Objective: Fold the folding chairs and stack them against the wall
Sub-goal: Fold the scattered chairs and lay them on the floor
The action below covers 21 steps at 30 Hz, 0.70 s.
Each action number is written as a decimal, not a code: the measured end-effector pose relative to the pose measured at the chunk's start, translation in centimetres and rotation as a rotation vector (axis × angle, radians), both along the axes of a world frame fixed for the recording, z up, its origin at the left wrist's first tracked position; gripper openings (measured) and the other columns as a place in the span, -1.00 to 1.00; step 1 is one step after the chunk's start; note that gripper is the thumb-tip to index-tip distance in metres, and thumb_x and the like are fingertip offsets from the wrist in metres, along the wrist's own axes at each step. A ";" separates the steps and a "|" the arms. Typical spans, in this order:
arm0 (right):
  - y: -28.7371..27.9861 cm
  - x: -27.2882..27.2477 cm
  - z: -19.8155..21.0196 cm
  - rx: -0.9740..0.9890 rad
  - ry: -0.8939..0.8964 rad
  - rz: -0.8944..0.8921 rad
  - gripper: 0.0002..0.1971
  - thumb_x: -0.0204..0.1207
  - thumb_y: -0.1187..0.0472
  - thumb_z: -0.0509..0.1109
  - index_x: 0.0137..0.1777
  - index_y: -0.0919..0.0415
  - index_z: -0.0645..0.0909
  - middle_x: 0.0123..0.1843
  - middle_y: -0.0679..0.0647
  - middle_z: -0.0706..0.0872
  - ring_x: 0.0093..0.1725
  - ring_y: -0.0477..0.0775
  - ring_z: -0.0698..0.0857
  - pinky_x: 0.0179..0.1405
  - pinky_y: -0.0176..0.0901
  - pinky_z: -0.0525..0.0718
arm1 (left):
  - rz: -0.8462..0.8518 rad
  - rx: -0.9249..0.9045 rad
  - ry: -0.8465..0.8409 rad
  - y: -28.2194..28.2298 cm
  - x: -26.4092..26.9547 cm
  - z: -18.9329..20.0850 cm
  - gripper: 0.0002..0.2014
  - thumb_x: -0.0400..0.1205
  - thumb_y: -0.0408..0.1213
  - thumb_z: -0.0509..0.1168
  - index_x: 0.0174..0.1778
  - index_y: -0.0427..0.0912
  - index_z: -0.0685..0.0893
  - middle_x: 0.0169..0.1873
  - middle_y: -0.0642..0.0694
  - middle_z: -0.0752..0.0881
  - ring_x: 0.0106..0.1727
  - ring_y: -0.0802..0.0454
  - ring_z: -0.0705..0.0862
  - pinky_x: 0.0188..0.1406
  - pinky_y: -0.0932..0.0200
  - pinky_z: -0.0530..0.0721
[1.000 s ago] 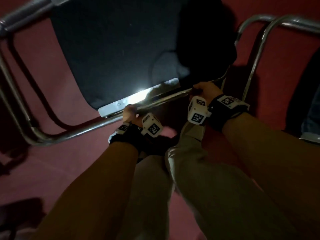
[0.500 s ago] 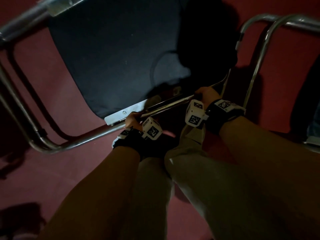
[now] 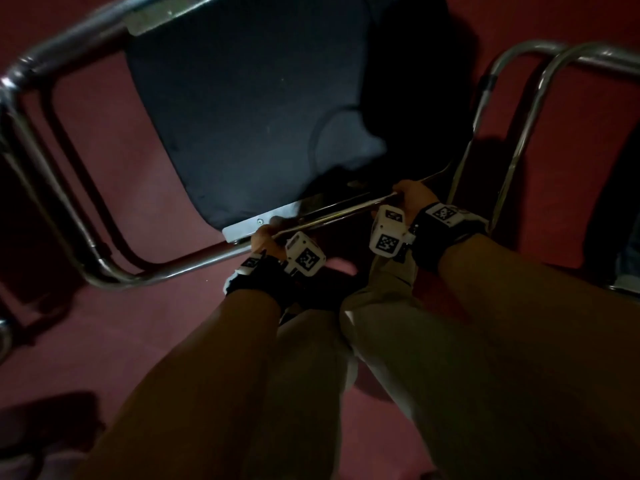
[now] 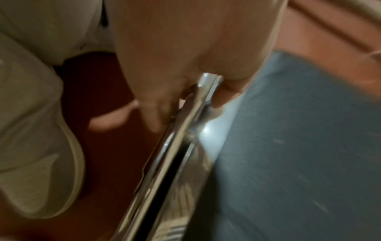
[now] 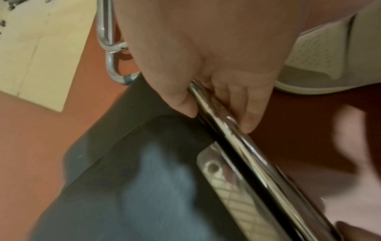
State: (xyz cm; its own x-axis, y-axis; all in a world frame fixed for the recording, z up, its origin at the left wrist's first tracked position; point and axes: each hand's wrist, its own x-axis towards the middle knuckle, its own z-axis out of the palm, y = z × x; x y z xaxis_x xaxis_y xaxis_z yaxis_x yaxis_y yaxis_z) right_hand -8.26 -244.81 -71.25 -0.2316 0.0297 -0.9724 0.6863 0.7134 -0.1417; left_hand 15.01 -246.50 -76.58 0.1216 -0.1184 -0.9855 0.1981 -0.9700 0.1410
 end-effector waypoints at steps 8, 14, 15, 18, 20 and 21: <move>-3.4 2.4 15.4 -0.117 -0.042 0.133 -0.86 0.69 0.31 0.26 -0.12 0.31 0.51 -0.15 0.14 0.55 -0.19 0.09 0.56 -0.12 -0.22 0.64 | -0.079 0.028 -0.008 -4.9 1.4 19.0 -0.82 0.81 -0.28 0.09 0.01 -0.29 0.53 0.01 -0.20 0.60 0.01 -0.23 0.68 0.32 -0.18 0.56; -9.2 4.3 34.4 -0.225 -0.155 0.087 -0.77 0.70 0.14 0.20 -0.16 0.24 0.41 -0.22 0.15 0.41 -0.27 0.17 0.49 0.48 0.19 0.49 | 0.041 -0.138 -0.032 -9.4 3.5 40.8 -0.70 0.80 -0.17 0.12 0.38 -0.22 0.53 0.34 -0.23 0.58 0.43 -0.21 0.60 0.21 -0.12 0.53; -9.9 4.8 37.4 -0.246 -0.176 0.108 -0.77 0.70 0.13 0.20 -0.15 0.24 0.41 -0.19 0.15 0.44 -0.24 0.17 0.52 0.32 0.15 0.60 | 0.025 -0.164 -0.051 -9.8 3.7 43.6 -0.71 0.79 -0.16 0.13 0.35 -0.21 0.54 0.33 -0.22 0.60 0.41 -0.21 0.61 0.23 -0.14 0.52; -11.8 6.8 45.1 -0.346 -0.174 0.206 -0.70 0.72 0.12 0.18 0.31 0.31 0.48 0.22 0.18 0.57 0.18 0.25 0.67 0.01 0.12 0.64 | 0.026 -0.276 -0.117 -10.5 5.0 51.8 -0.68 0.74 -0.15 0.21 0.36 -0.18 0.60 0.27 -0.20 0.67 0.30 -0.23 0.66 0.25 -0.18 0.52; -13.0 8.4 50.0 -0.389 -0.138 0.276 -0.55 0.71 0.12 0.21 0.56 0.24 0.38 0.43 0.20 0.54 0.30 0.28 0.65 -0.04 0.14 0.67 | 0.074 -0.332 -0.151 -10.5 5.9 56.9 -0.76 0.72 -0.17 0.23 0.24 -0.16 0.61 0.12 -0.19 0.68 0.17 -0.22 0.67 0.23 -0.16 0.53; -13.3 9.2 52.0 -0.418 -0.141 0.324 -0.54 0.71 0.12 0.21 0.57 0.23 0.38 0.45 0.20 0.54 0.29 0.27 0.66 -0.08 0.13 0.69 | 0.094 -0.363 -0.175 -10.3 6.3 59.0 -0.77 0.71 -0.18 0.23 0.22 -0.18 0.61 0.05 -0.21 0.67 0.08 -0.20 0.66 0.22 -0.13 0.56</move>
State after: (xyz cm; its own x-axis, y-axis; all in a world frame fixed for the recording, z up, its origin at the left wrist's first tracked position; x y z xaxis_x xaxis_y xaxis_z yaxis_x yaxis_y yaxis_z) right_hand 0.93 -258.13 -19.22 -0.0312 -0.4169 -0.9084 0.4736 0.7942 -0.3808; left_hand 21.28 -256.81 -17.53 0.3105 -0.4346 -0.8454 0.2264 -0.8300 0.5098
